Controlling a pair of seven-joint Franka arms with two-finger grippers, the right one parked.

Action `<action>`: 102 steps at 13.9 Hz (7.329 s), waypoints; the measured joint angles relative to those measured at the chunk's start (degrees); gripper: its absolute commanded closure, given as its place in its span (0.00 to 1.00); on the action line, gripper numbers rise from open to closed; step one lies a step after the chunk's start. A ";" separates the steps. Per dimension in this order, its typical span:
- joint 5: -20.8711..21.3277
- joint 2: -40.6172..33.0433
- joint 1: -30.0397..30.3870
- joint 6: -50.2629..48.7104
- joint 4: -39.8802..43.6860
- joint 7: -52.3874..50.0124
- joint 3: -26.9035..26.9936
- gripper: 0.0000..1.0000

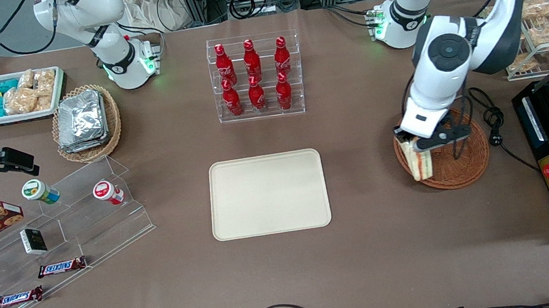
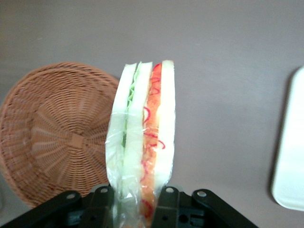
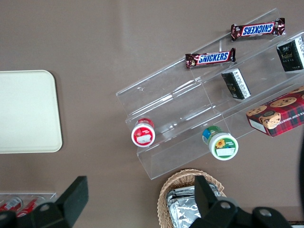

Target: Place sandwich from basket to tray

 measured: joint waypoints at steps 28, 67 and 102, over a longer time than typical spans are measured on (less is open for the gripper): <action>6.46 26.60 -9.80 0.51 25.41 -10.15 -10.78 0.70; 16.64 42.40 -16.90 -10.49 45.13 -23.41 -8.71 0.00; -7.79 -0.55 3.21 -39.74 38.44 33.19 18.85 0.00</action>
